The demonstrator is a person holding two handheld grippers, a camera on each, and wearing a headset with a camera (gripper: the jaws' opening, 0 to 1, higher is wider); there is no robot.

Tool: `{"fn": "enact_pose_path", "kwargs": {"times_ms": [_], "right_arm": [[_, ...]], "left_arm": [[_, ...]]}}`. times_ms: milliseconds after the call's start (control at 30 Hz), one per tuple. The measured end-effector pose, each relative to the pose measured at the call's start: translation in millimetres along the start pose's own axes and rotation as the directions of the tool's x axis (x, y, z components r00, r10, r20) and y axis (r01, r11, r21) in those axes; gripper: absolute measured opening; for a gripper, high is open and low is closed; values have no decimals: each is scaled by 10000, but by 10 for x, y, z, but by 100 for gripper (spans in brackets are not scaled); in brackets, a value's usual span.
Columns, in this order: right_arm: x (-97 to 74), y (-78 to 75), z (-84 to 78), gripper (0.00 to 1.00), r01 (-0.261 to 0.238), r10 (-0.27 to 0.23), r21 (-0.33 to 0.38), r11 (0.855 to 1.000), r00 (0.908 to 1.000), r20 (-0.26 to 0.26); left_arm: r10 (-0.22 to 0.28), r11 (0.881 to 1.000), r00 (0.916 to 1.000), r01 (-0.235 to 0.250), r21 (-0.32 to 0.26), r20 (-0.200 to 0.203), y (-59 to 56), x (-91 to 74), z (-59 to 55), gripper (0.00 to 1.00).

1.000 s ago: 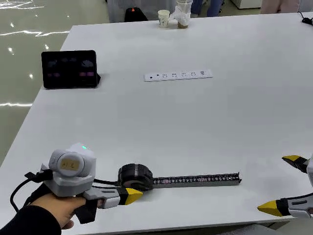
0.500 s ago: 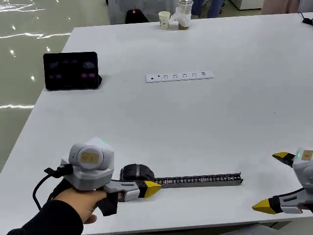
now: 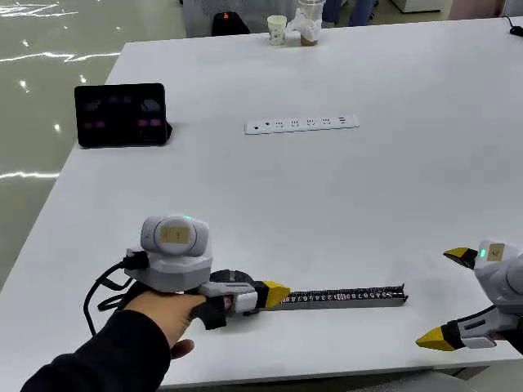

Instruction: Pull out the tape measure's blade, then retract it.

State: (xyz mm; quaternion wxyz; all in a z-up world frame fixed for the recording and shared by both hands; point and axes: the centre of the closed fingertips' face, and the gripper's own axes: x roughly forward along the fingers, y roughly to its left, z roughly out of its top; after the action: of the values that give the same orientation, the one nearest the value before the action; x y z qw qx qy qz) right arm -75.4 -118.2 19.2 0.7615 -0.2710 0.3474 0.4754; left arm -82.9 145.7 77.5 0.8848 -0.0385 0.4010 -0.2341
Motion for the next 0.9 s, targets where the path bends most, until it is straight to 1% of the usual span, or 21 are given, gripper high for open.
{"fn": "enact_pose_path", "kwargs": {"times_ms": [67, 100, 133, 167, 200, 233, 300, 333, 400, 467, 533, 600, 633, 667, 733, 767, 833, 900], "right_arm": [[15, 2, 7, 99, -95, 94, -162, 9998, 10000, -12], [25, 4, 12, 99, -158, 158, -298, 9994, 9999, -12], [33, 6, 17, 99, -213, 213, -404, 9990, 9998, -7], [45, 8, 26, 99, -282, 283, -515, 9983, 9996, 5], [52, 8, 31, 97, -340, 341, -598, 9976, 9994, 2], [60, 6, 38, 94, -390, 391, -694, 9968, 9992, -1], [79, -5, 55, 91, -453, 453, -843, 9954, 9990, -16], [92, -9, 66, 91, -516, 514, -890, 9947, 9987, -46], [102, -14, 79, 91, -613, 606, -974, 9934, 9981, -99], [115, -24, 85, 89, -717, 699, -1003, 9924, 9973, -220], [130, -30, 91, 89, -835, 803, -1084, 9906, 9962, -333], [144, -33, 112, 87, -972, 927, -1320, 9865, 9949, -397], [153, -41, 120, 85, -1000, 947, -1390, 9852, 9945, -440], [166, -41, 136, 85, -1062, 999, -1455, 9837, 9938, -497], [184, -45, 153, 85, -1172, 1097, -1518, 9814, 9923, -571], [196, -52, 162, 84, -1247, 1164, -1570, 9797, 9913, -611], [214, -65, 167, 81, -1357, 1263, -1619, 9774, 9897, -670], [244, -95, 176, 78, -1408, 1297, -1636, 9764, 9886, -766]], "left_arm": [[196, 9998, 9997, -196, 28, -114, -4, 33, -37, 99], [443, 9990, 9987, -445, -58, -263, 7, 43, -69, 99], [657, 9978, 9974, -652, 149, -308, 18, 51, -82, 99], [977, 9938, 9947, -957, 561, -333, 46, 60, -95, 99], [1197, 9914, 9920, -1174, 580, -393, 59, 63, -116, 99], [1257, 9913, 9916, -1244, 438, -303, 52, 81, -113, 99], [1383, 9899, 9902, -1389, -270, -204, 49, 91, -118, 99], [1361, 9905, 9906, -1363, -171, -151, 36, 94, -112, 99], [1258, 9918, 9920, -1261, -191, -133, -23, 85, -95, 99], [1393, 9902, 9902, -1393, -33, -36, -36, 79, -67, 99], [1505, 9884, 9886, -1505, -177, -13, -27, 89, -68, 99], [1827, 9818, 9831, -1819, -545, 115, 8, 86, -66, 99], [1989, 9784, 9799, -1977, -598, 144, 31, 85, -70, 99], [2259, 9724, 9739, -2240, -661, 233, 74, 81, -67, 99], [2404, 9699, 9697, -2383, -493, 425, 92, 81, -52, 99], [2594, 9649, 9642, -2563, -563, 547, 127, 84, -39, 99], [2577, 9651, 9646, -2542, -628, 568, 137, 105, -41, 99], [2653, 9625, 9615, -2597, -786, 721, 165, 126, -31, 99]]}}
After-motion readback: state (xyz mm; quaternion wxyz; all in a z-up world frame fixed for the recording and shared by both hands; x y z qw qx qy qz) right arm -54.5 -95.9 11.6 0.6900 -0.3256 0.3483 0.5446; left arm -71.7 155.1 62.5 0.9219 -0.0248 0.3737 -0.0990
